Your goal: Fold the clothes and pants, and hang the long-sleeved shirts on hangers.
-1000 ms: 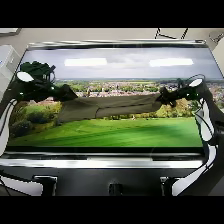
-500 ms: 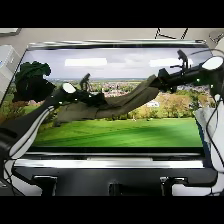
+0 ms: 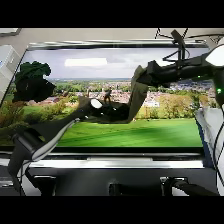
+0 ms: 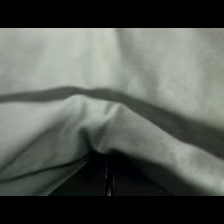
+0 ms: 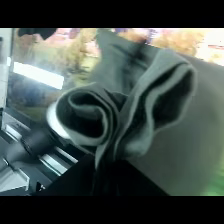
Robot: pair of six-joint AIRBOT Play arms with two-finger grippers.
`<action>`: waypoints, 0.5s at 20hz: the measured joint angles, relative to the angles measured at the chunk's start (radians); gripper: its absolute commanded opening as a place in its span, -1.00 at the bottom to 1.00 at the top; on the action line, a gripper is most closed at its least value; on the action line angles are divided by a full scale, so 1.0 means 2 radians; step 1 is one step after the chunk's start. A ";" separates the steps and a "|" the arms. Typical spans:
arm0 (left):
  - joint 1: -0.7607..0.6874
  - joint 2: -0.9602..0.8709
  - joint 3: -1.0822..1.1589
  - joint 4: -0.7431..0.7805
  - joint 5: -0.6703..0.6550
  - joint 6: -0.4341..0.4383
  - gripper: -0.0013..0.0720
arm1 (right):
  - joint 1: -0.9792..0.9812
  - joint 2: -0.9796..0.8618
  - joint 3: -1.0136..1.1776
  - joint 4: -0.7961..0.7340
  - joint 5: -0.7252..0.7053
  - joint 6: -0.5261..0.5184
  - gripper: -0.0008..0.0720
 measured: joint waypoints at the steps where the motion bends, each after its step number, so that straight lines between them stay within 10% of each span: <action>1: -0.012 -0.002 0.001 -0.022 0.023 -0.002 -0.91 | 0.012 -0.001 0.000 -0.007 -0.011 0.005 -0.87; 5: 0.004 0.011 0.001 -0.014 0.060 0.002 -0.92 | 0.055 -0.029 0.000 -0.020 -0.059 0.016 -0.87; 10: 0.157 0.102 0.001 0.218 -0.047 -0.061 -0.91 | 0.124 -0.102 0.000 0.030 -0.151 0.021 -0.87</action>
